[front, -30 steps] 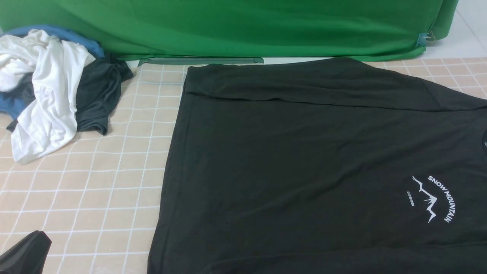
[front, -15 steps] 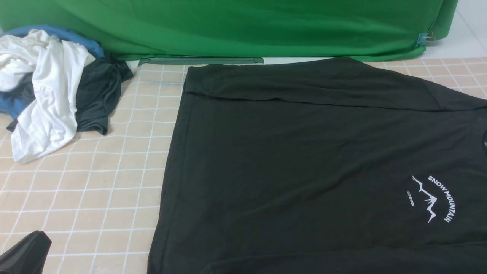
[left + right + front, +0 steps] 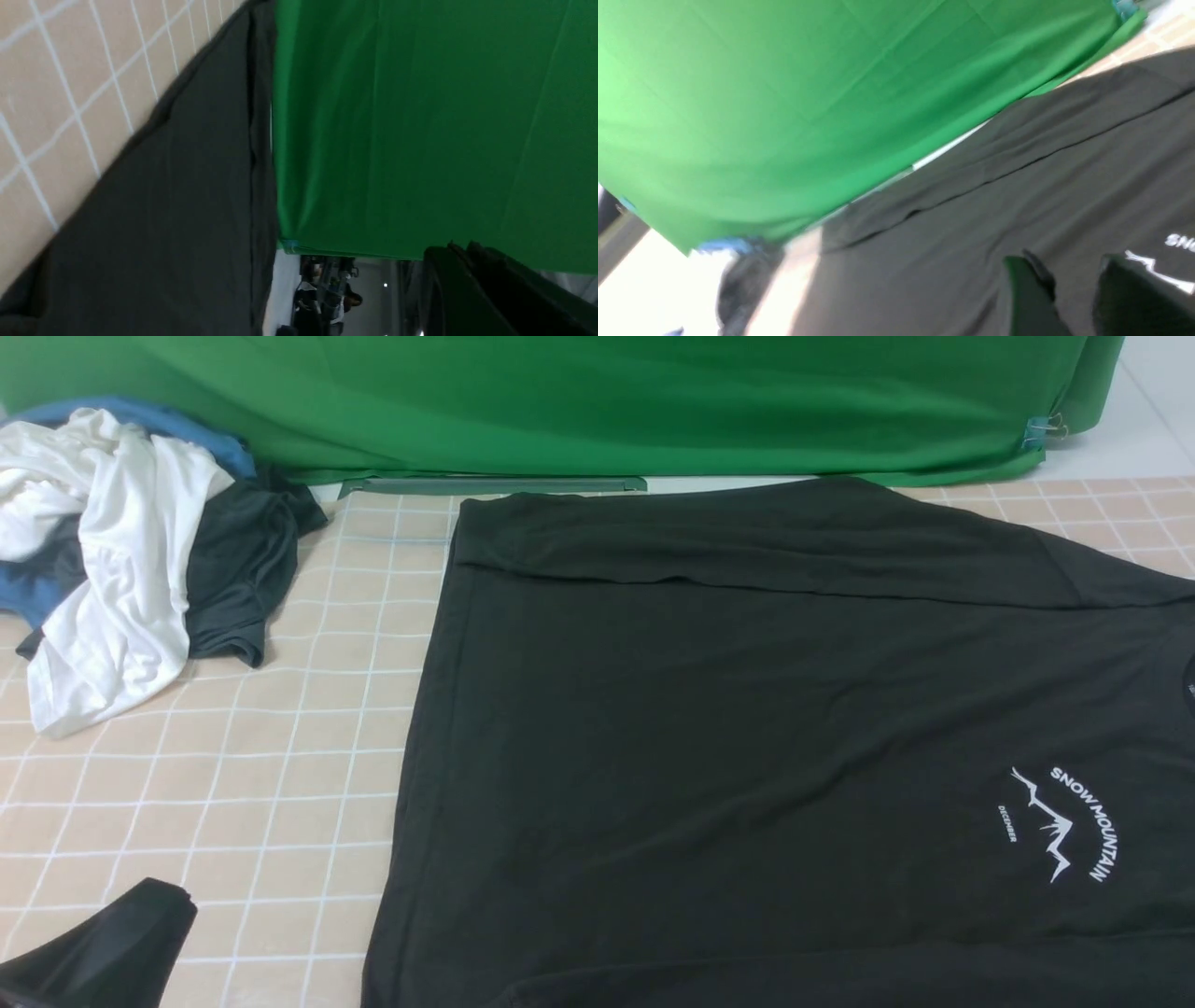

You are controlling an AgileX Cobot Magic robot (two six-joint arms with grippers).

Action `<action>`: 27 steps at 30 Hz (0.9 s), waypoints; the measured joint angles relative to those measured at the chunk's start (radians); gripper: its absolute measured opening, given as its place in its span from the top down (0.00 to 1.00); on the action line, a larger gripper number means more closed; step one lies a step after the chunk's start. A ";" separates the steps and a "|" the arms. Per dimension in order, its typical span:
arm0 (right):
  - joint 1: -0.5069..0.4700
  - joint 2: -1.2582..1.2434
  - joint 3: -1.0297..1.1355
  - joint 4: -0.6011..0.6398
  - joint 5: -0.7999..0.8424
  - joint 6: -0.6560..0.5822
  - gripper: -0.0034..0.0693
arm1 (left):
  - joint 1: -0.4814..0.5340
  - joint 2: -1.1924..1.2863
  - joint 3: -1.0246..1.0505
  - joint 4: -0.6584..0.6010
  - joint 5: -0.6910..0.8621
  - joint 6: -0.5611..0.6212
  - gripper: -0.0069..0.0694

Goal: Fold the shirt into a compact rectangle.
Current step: 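Grasp the left edge of the dark T-shirt lying flat on the table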

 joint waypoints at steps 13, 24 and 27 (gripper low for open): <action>0.000 0.002 -0.058 0.010 -0.058 -0.079 0.83 | 0.000 0.000 -0.012 0.182 -0.139 0.056 0.89; 0.000 0.447 -0.619 -0.067 0.447 -0.494 0.91 | 0.000 0.381 -0.528 0.509 0.363 0.244 0.89; 0.000 0.613 -0.709 -0.156 0.681 -0.564 0.91 | 0.000 0.581 -0.625 0.523 0.588 0.346 0.89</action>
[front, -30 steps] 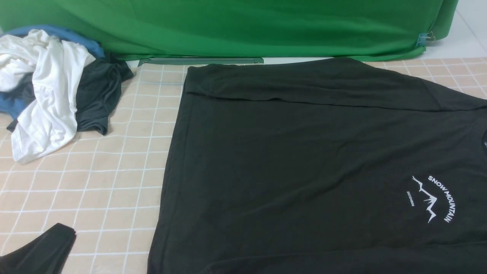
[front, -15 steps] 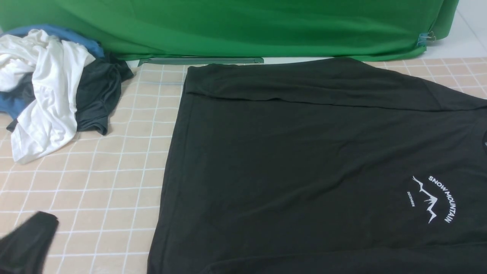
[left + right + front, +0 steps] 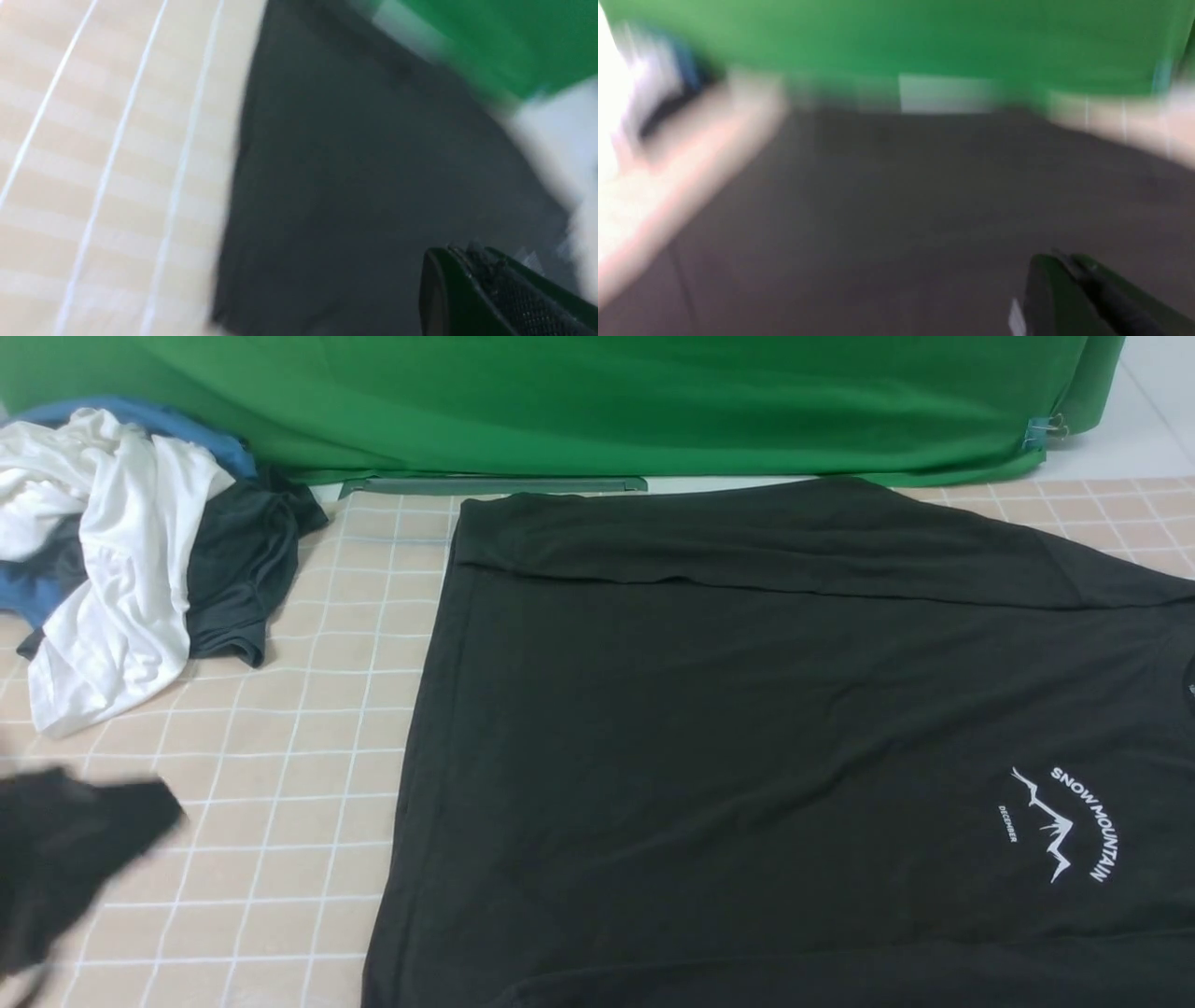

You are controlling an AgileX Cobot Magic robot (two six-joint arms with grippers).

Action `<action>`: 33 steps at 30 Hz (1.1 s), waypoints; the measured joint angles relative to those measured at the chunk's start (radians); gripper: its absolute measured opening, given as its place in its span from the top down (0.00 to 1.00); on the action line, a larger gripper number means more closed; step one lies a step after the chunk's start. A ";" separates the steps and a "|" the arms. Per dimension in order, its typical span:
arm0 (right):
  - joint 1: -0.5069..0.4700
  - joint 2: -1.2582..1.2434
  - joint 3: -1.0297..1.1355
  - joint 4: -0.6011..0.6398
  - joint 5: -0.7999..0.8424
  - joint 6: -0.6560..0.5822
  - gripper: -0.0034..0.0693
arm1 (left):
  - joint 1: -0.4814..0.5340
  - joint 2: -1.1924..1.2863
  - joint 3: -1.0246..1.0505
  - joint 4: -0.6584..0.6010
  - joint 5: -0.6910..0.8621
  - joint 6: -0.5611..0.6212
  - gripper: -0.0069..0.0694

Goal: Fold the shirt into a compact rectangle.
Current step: 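Grasp the left edge of the dark T-shirt lying flat on the table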

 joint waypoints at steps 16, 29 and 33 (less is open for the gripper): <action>0.000 0.240 -0.020 -0.072 0.127 -0.065 0.90 | -0.298 0.666 -0.081 -0.020 0.155 0.125 0.88; 0.000 0.240 -0.020 -0.072 0.113 -0.063 0.85 | -0.543 0.936 -0.078 0.109 -0.009 -0.109 0.40; 0.000 0.240 -0.020 -0.072 0.108 -0.063 0.84 | -0.543 0.964 -0.078 0.086 -0.009 -0.111 0.28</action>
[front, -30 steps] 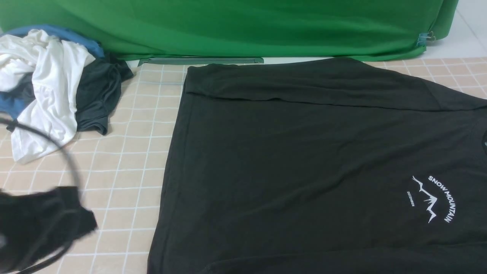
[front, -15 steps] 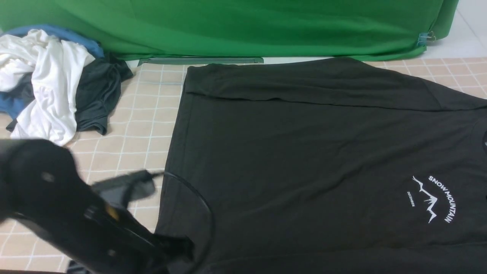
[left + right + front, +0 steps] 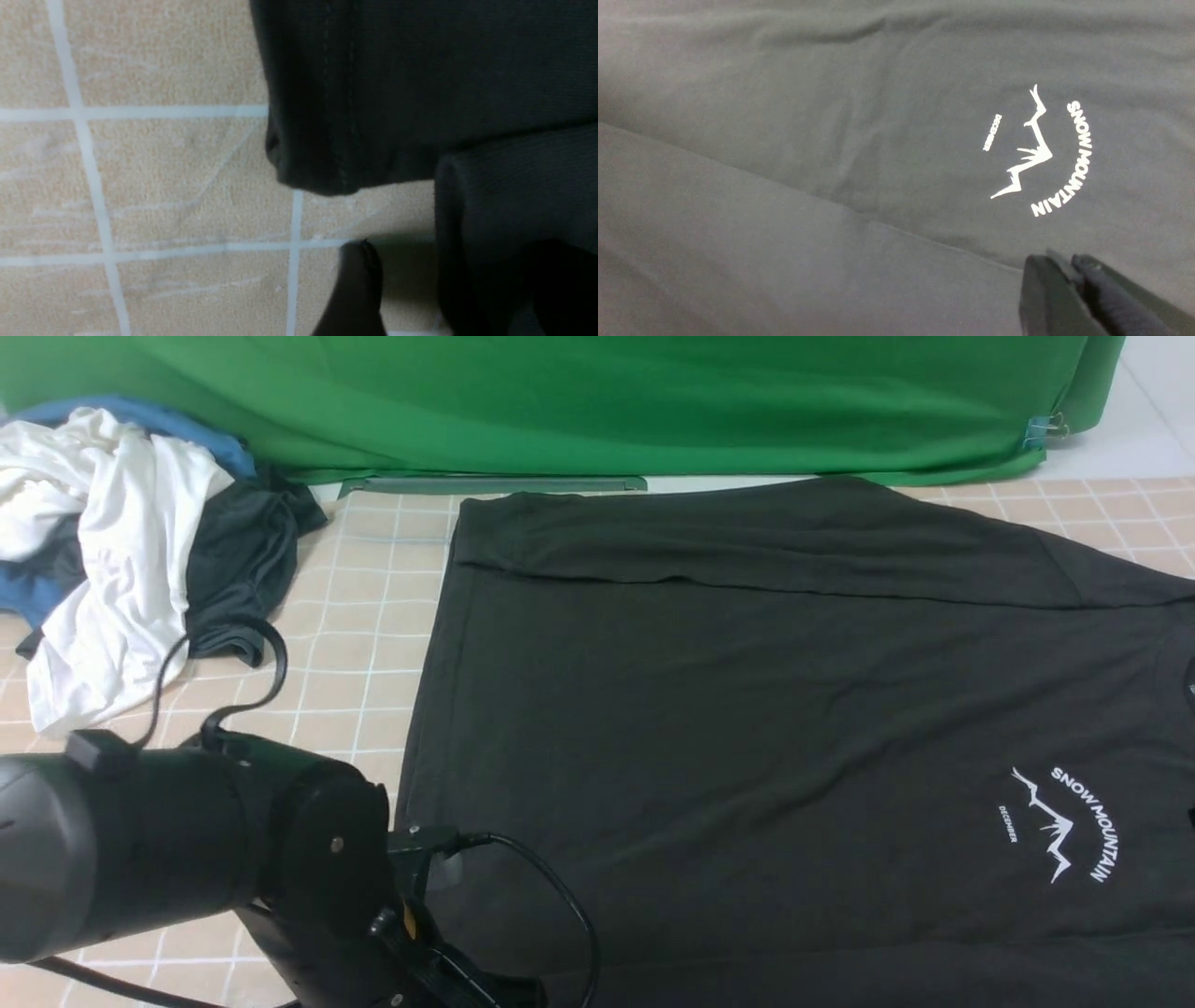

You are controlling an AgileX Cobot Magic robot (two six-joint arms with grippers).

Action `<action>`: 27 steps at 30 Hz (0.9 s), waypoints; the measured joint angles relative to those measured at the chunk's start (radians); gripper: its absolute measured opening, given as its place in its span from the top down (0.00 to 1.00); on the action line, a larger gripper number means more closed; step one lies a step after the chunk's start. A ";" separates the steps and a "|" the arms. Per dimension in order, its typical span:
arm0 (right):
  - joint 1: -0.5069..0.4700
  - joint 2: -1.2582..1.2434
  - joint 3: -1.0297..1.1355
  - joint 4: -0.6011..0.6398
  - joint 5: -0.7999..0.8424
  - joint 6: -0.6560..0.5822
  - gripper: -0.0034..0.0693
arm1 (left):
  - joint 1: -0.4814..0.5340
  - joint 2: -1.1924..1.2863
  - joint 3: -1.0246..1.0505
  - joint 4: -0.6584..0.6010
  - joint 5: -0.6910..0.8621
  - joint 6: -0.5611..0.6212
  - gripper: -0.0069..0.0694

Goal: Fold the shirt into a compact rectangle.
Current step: 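Grasp the left edge of the dark T-shirt lying flat on the table, then fold the left side of the black T-shirt inward over its body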

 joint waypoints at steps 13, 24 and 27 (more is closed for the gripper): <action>0.000 0.000 0.000 0.000 -0.007 0.000 0.81 | 0.000 0.023 0.001 -0.186 -0.039 0.105 0.68; 0.000 0.000 0.000 0.000 -0.013 0.000 0.78 | 0.000 -0.118 -0.174 -0.024 0.117 0.048 0.88; 0.000 0.000 0.000 0.000 -0.015 0.000 0.78 | 0.000 -0.143 -0.262 0.102 0.126 0.004 0.88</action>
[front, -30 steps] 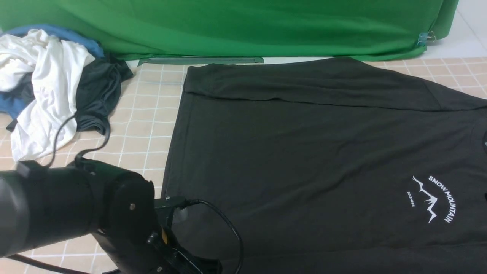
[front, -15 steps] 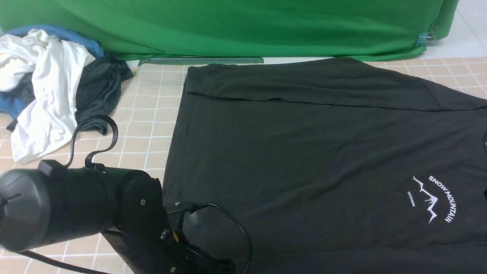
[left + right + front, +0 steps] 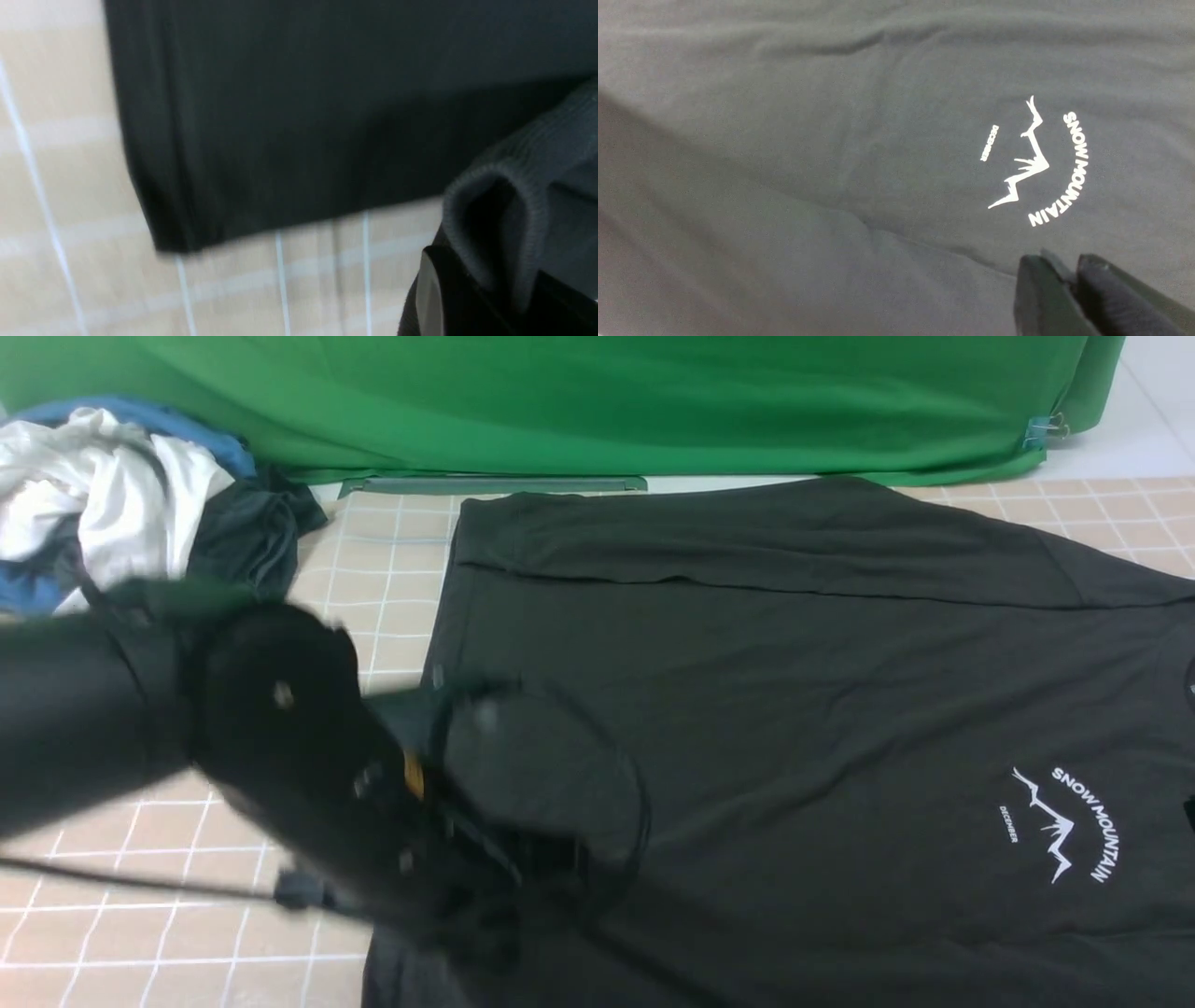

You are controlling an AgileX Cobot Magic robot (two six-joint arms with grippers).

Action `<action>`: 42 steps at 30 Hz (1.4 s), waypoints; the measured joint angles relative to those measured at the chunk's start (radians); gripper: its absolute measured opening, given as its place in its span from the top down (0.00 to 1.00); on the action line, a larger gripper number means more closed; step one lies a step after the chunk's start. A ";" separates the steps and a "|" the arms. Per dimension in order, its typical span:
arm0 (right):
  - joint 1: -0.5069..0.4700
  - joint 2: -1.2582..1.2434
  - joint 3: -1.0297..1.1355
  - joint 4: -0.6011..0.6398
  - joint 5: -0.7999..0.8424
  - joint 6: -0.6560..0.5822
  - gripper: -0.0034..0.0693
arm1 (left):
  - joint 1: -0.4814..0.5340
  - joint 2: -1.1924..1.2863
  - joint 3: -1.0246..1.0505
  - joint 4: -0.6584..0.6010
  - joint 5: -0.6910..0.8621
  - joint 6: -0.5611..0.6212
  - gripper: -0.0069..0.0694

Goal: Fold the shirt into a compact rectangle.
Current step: 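Fold the left side of the black T-shirt inward over its body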

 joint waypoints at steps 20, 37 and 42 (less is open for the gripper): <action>0.000 0.000 0.000 0.000 -0.014 0.001 0.74 | 0.116 0.126 -0.191 0.312 -0.247 -0.161 0.88; 0.000 0.000 0.000 0.000 -0.019 0.006 0.71 | 0.249 0.387 -0.223 0.268 -0.350 -0.156 0.58; 0.000 0.000 0.000 0.000 -0.019 0.009 0.70 | 0.305 0.388 -0.409 0.258 -0.252 -0.156 0.29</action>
